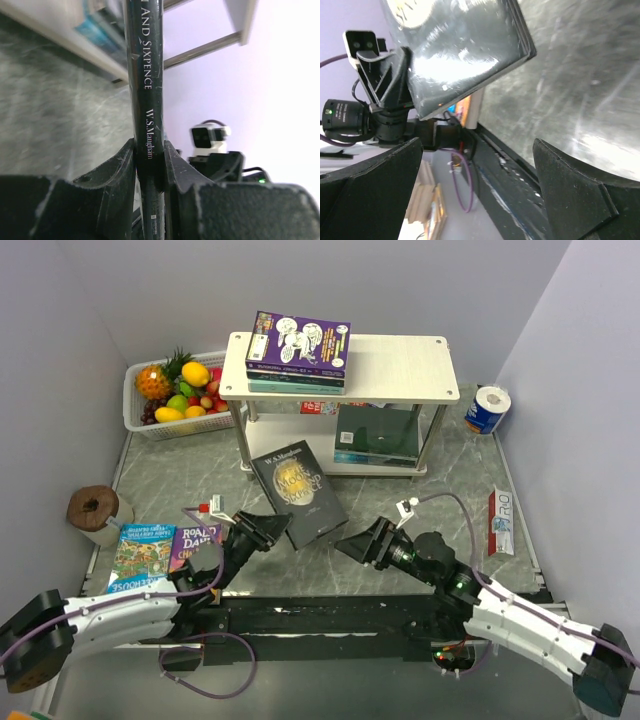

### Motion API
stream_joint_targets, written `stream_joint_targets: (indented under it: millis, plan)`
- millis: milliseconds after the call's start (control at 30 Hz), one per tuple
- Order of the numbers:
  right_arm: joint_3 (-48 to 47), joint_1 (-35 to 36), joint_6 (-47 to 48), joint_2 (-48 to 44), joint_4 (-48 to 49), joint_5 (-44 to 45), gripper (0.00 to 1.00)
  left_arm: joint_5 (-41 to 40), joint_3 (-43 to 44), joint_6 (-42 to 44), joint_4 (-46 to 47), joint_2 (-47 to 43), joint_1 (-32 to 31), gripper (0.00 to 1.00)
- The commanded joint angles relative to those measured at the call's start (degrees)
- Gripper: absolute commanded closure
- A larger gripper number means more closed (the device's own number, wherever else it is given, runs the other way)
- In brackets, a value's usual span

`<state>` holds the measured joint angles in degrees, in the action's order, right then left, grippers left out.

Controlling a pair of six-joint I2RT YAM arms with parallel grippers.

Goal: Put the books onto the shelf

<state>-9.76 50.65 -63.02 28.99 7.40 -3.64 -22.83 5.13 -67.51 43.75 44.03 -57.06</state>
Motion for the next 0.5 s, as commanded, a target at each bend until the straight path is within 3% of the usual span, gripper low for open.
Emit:
stream_joint_targets:
  millis: [0, 200, 467]
  plan:
    - [0.4, 0.1, -2.2, 5.2, 16.1, -2.9, 0.01, 2.5, 5.5, -0.3, 18.3, 1.7, -0.3, 0.99]
    - [3.9, -0.2, -3.5, 10.9, 32.2, -1.4, 0.02, 4.2, 4.6, -2.9, 20.8, 2.6, -0.6, 0.99]
    - [5.0, -2.6, -2.5, 15.4, 43.1, 2.9, 0.05, 4.6, 3.9, -4.6, 20.6, 1.7, -1.0, 0.98]
